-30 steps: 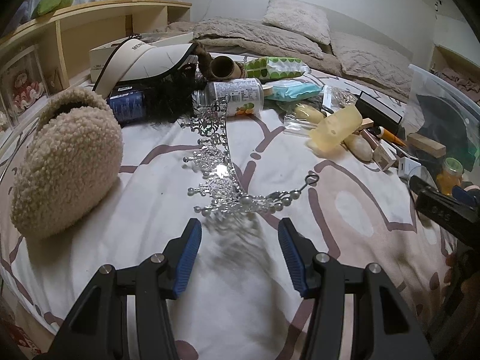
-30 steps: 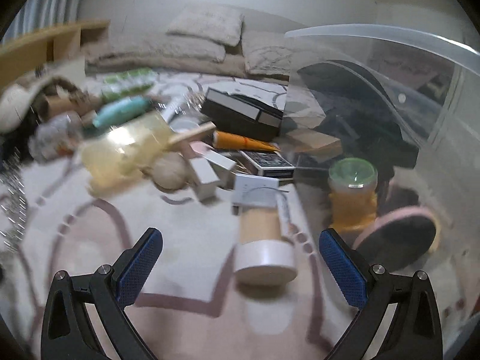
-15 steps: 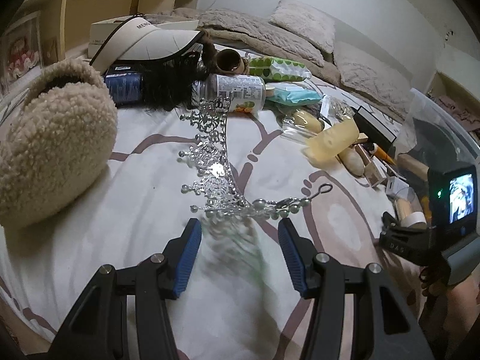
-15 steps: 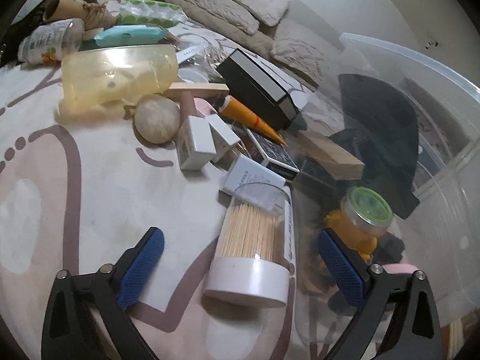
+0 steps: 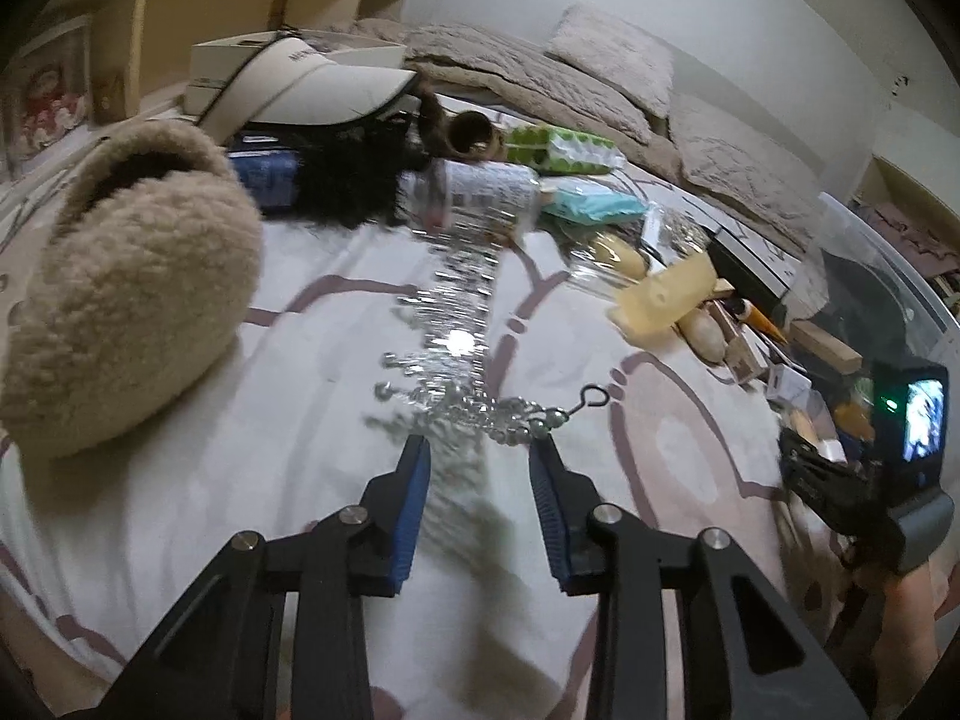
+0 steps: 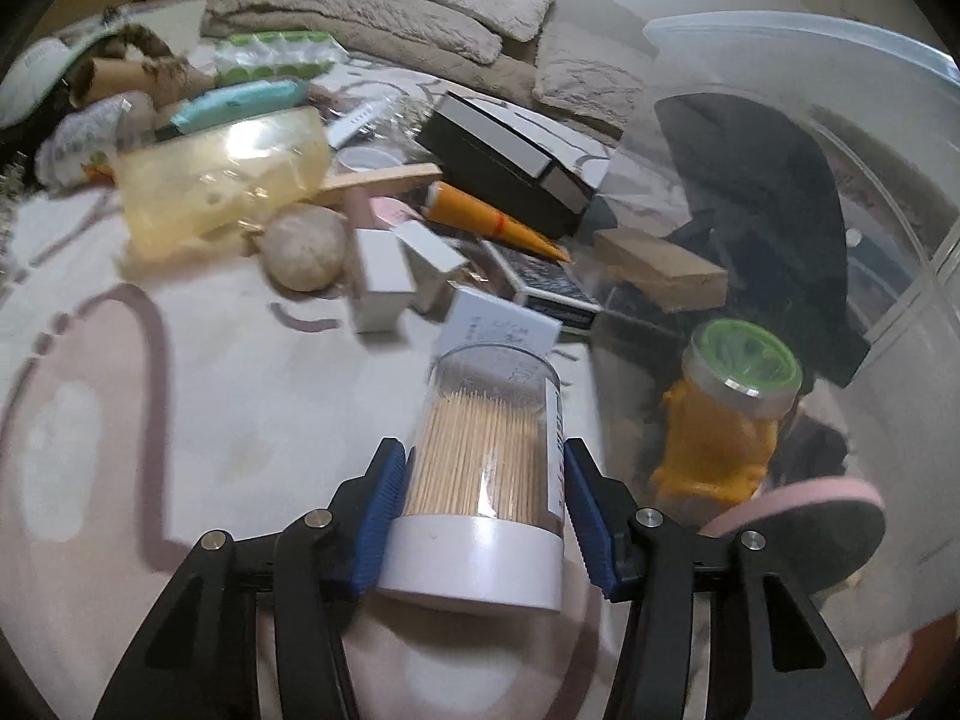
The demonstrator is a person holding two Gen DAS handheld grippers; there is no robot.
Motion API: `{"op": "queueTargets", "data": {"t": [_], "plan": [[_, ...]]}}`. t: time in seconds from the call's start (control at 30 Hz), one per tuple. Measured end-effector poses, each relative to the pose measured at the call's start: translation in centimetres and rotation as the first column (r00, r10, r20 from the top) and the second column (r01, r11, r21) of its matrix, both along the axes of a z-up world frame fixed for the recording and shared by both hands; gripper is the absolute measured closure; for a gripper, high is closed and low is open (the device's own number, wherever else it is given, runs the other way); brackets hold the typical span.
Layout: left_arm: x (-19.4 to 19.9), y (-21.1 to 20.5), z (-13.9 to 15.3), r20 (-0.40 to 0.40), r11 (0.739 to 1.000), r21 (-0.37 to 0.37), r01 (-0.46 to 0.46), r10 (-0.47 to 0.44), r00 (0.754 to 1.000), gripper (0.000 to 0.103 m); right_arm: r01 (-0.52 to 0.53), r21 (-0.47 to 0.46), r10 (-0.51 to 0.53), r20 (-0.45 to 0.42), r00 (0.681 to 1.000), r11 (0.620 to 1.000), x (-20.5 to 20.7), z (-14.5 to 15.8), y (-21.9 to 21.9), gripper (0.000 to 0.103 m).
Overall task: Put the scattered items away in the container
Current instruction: 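Lift the toothpick holder with the right gripper while the left gripper grasps the silver tiara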
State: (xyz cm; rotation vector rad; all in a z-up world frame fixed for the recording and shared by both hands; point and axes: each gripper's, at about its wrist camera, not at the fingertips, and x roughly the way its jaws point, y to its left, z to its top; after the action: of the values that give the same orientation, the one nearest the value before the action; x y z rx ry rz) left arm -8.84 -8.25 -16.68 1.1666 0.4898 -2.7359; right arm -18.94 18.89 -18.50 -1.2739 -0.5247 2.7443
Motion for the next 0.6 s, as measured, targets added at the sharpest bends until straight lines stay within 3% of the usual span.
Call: {"op": "queueTargets", "data": {"t": [0.13, 0.2, 0.23, 0.27, 0.4, 0.47, 0.53, 0.6], "plan": [[0.5, -0.8, 0.2, 0.004, 0.999, 0.038, -0.012, 0.012, 1.0, 0.068, -0.078, -0.116, 0.078, -0.002, 0.997, 0.99, 1.7, 1.0, -1.2, 0.049], [0.7, -0.9, 0.5, 0.004, 0.999, 0.045, -0.007, 0.006, 1.0, 0.052, -0.119, -0.163, 0.12, -0.002, 0.993, 0.979, 2.4, 1.3, -2.2, 0.05], [0.9, -0.9, 0.7, 0.0, 0.999, 0.042, -0.01, 0.01, 1.0, 0.034, -0.139, -0.185, 0.141, -0.002, 0.99, 0.973, 2.8, 1.3, -2.7, 0.05], [1.2, -0.8, 1.0, -0.009, 0.999, 0.04, -0.015, 0.015, 1.0, 0.023, -0.161, -0.209, 0.165, 0.001, 0.986, 0.965, 3.2, 1.4, -3.3, 0.05], [1.7, -1.0, 1.9, -0.042, 0.999, 0.047, -0.012, 0.014, 0.999, 0.021, -0.212, -0.269, 0.224, 0.015, 0.974, 0.94, 4.6, 1.4, -4.9, 0.05], [1.5, -1.5, 2.0, -0.045, 0.996, 0.085, -0.026, 0.03, 0.999, 0.021, -0.216, -0.287, 0.233, 0.024, 0.972, 0.933, 5.0, 1.2, -5.1, 0.05], [1.2, -2.1, 1.8, -0.037, 0.988, 0.148, -0.037, 0.043, 0.998, 0.021, -0.212, -0.306, 0.234, 0.039, 0.971, 0.928, 5.1, 0.8, -5.2, 0.05], [0.7, -3.0, 1.4, -0.031, 0.959, 0.282, -0.038, 0.048, 0.998, 0.021, -0.211, -0.297, 0.232, 0.04, 0.972, 0.931, 5.3, 0.6, -5.3, 0.05]]}}
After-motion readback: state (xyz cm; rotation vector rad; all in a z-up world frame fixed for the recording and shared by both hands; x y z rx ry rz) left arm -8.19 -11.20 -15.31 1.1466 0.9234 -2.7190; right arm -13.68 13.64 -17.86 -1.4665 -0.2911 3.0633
